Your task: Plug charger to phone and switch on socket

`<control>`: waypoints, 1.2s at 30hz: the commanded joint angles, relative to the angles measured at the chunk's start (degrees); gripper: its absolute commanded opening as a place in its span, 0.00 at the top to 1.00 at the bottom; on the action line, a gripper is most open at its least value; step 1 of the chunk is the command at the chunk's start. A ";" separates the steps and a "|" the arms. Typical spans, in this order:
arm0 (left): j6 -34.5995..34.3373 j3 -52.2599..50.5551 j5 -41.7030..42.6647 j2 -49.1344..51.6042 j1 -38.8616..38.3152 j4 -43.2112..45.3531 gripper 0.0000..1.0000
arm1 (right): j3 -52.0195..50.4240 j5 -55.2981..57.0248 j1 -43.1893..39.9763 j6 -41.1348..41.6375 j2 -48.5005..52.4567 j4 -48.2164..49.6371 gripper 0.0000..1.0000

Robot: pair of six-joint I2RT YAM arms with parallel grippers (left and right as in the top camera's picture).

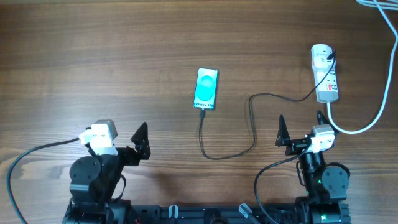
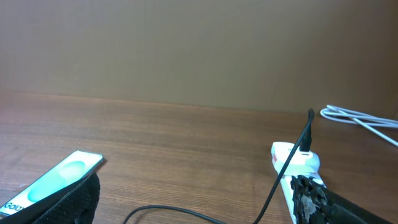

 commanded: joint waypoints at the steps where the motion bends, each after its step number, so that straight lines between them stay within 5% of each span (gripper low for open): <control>1: 2.95 -0.44 0.50 -0.83 0.31 1.20 0.00 | -0.07 0.55 0.22 1.03 -0.42 0.04 0.00; 24: 3.87 -0.83 0.48 -4.57 0.33 3.15 0.00 | -0.07 0.55 0.22 1.03 -0.42 0.04 0.00; 36: 3.45 -9.97 1.09 -12.07 0.33 13.55 0.00 | -0.07 0.55 0.22 1.01 -0.42 0.04 0.00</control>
